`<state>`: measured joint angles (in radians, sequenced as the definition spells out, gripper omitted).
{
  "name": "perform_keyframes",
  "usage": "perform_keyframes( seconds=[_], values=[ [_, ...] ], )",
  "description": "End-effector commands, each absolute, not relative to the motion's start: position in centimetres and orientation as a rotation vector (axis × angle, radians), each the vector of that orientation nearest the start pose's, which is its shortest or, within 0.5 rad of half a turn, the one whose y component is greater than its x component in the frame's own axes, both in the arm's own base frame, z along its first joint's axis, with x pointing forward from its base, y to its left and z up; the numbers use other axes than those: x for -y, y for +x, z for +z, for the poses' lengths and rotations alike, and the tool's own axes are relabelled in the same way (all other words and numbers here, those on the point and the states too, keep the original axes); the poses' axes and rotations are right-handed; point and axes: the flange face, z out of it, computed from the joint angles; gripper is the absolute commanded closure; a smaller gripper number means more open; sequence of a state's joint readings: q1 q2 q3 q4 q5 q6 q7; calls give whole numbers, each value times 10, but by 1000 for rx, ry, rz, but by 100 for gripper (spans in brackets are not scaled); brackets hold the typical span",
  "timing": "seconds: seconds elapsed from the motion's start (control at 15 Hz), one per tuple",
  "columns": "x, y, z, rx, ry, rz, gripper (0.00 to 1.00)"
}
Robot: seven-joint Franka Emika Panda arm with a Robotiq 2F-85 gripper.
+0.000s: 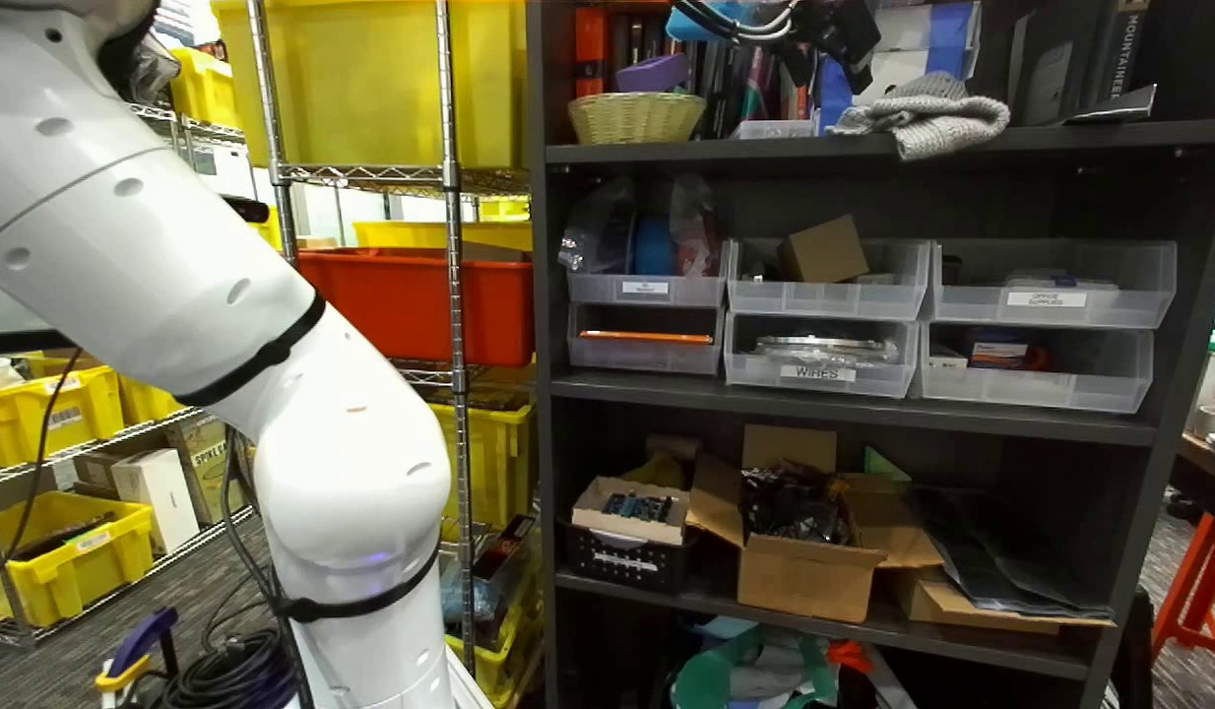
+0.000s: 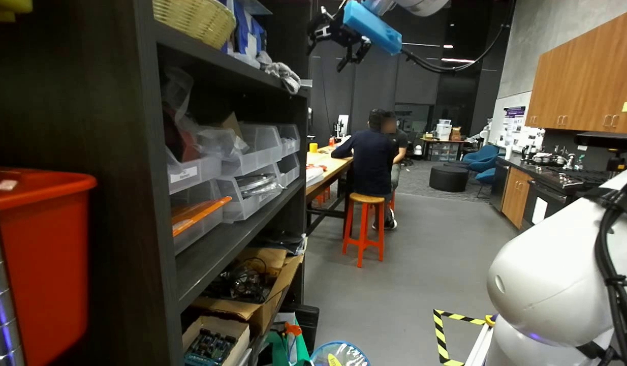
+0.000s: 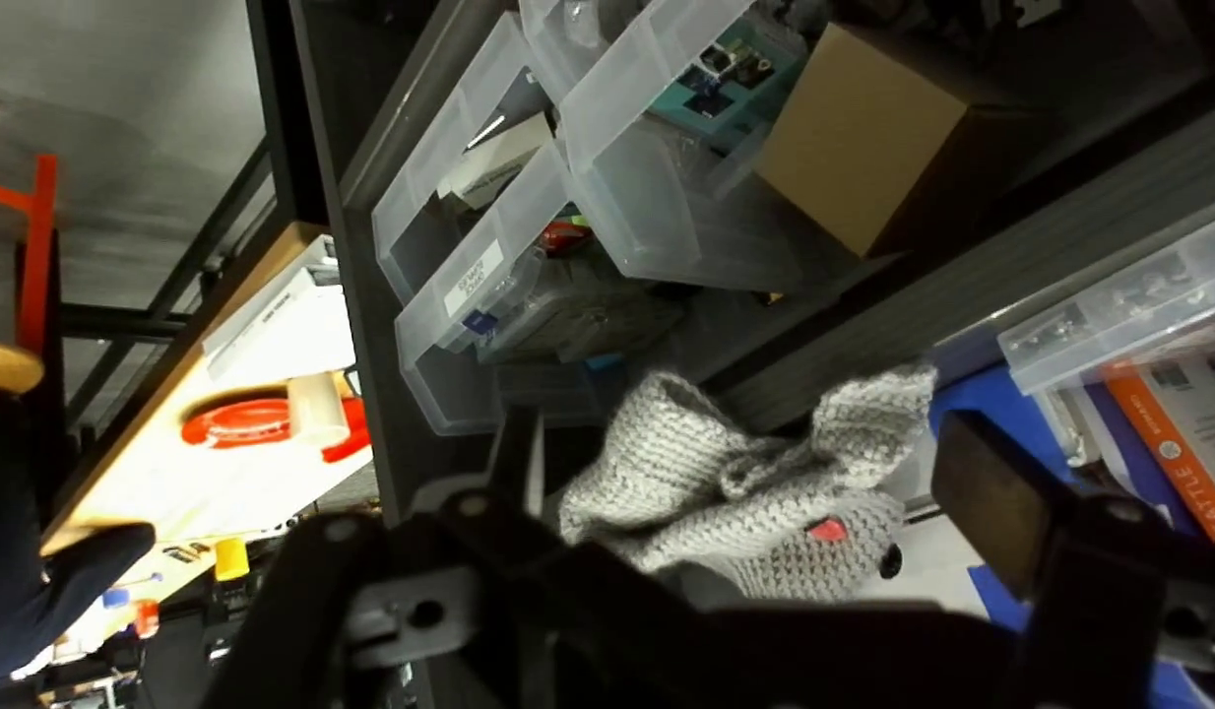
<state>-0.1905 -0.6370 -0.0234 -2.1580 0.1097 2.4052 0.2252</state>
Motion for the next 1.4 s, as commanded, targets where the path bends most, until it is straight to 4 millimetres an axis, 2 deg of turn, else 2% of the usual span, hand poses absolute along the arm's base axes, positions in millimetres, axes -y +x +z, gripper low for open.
perform_keyframes(
  seconds=[0.0,0.13,0.33,0.6,1.07,1.33],
  values=[
    [86,384,753,-623,-2705,-1068,0],
    [90,385,764,-597,-2713,-915,0],
    [105,391,788,-641,-2636,-829,0],
    [122,423,806,-699,-2516,-768,0],
    [122,501,798,-707,-2463,-560,0],
    [129,530,796,-756,-2441,-516,0]
  ],
)
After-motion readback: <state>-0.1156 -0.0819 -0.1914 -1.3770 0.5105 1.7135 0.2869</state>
